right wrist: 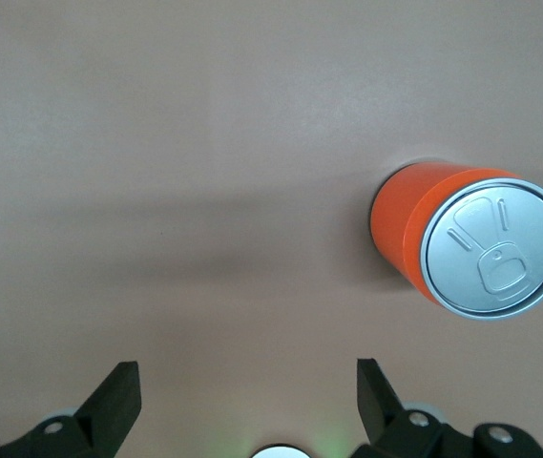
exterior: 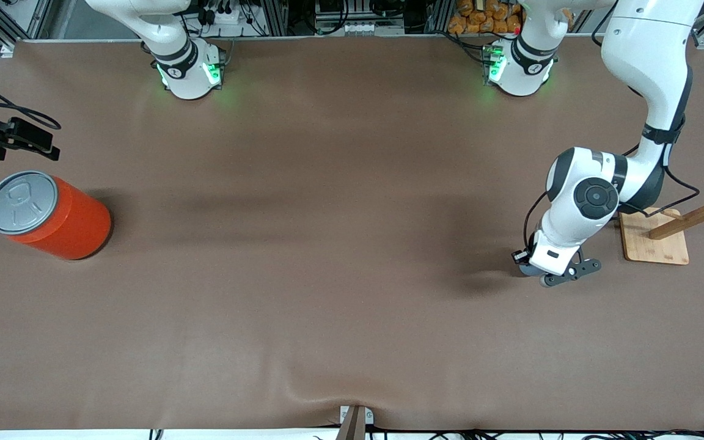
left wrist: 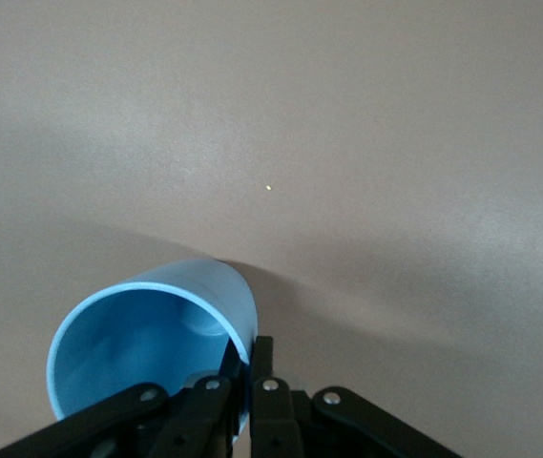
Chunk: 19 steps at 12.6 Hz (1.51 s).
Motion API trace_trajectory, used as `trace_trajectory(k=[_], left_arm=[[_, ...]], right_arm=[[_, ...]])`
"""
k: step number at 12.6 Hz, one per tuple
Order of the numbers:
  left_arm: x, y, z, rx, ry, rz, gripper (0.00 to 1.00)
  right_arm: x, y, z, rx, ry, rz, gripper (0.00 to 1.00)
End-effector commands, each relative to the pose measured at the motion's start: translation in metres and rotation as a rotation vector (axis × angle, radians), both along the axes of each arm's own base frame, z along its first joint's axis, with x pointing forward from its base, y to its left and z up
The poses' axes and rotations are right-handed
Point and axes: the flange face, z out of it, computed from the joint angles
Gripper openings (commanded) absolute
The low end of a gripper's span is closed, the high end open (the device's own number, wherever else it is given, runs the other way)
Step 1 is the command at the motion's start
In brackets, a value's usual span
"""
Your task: Flip cup
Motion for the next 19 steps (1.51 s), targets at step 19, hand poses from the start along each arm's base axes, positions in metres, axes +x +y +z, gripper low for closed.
trace_trajectory(k=[19], left_arm=[[-0.054,0.005,0.378,-0.033,-0.065,-0.299,1.0]], right_arm=[[0.007,-0.002,-0.002,0.013,0.007,0.006,1.0]])
